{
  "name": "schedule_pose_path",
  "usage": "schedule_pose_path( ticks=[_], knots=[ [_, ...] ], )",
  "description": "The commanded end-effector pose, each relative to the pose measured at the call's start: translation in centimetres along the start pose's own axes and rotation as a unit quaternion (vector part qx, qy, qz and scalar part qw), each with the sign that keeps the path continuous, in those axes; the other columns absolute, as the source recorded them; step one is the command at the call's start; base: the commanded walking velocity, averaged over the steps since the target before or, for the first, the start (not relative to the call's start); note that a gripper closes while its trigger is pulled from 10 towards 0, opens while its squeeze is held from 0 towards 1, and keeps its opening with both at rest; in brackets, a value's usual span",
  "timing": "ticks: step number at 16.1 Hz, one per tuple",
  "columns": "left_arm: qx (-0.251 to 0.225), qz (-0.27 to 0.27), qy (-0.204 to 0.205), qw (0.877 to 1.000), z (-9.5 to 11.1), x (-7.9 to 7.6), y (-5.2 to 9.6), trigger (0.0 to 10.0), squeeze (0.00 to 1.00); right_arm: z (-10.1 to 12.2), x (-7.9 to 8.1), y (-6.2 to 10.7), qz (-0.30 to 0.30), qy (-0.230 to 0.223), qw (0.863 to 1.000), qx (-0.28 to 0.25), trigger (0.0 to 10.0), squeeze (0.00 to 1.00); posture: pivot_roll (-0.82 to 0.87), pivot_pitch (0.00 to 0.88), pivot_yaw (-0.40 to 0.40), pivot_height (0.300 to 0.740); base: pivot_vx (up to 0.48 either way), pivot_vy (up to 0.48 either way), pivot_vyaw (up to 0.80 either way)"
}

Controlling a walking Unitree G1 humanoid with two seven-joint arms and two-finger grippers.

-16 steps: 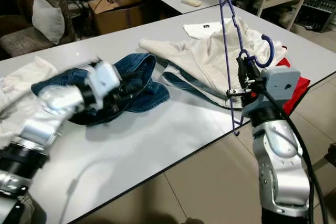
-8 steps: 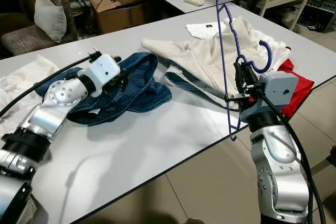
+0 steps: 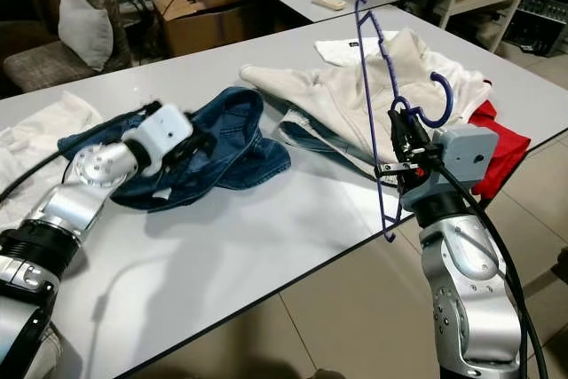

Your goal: Hang hanger

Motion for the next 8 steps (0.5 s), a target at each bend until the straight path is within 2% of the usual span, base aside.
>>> schedule_pose_path(
  ticks=[1, 2, 3, 6, 8],
  knots=[
    [-0.002, 0.011, 0.018, 1.000, 0.3, 0.7, -0.2, 4.7, 0.00, 0.2, 0.5, -0.1, 0.012, -0.003, 1.000, -0.001, 10.0, 0.00, -0.24, 0.000, 0.039, 0.740, 0.000, 0.000, 0.00],
    [-0.007, 0.011, 0.024, 1.000, 0.5, 0.9, -0.2, 3.1, 0.00, 0.2, 0.5, 0.0, 0.012, -0.003, 1.000, -0.001, 10.0, 0.00, -0.24, 0.000, 0.038, 0.740, 0.000, 0.000, 0.00],
    [-0.022, 0.013, 0.030, 0.999, 1.1, 1.1, -0.2, 0.0, 0.00, 0.2, 0.4, 0.0, 0.012, -0.003, 1.000, -0.001, 10.0, 0.00, -0.24, 0.000, 0.034, 0.740, 0.000, 0.000, 0.00],
    [-0.037, 0.006, 0.036, 0.999, 1.6, 1.1, -0.4, 0.0, 0.00, 0.1, 0.6, -0.1, 0.021, 0.000, 1.000, 0.003, 10.0, 0.00, -0.24, 0.000, 0.034, 0.740, 0.000, 0.000, 0.00],
    [-0.021, -0.005, 0.037, 0.999, 1.2, 0.8, -0.5, 0.0, 0.00, -0.1, 0.8, 0.1, 0.027, 0.003, 1.000, 0.009, 10.0, 0.00, -0.24, 0.000, 0.040, 0.740, 0.000, 0.000, 0.00]
  ],
)
Point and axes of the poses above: a point about 5 cm out from each wrist's last joint towards the gripper, its own y axis pointing back from the gripper into the wrist, its own z axis along the axis of the wrist's last joint, x = y × z, the point moved 1 cm from there along -y, pointing out of the wrist towards the gripper, and after that the axes turned 3 degrees about -y, right-handed, at the moved point
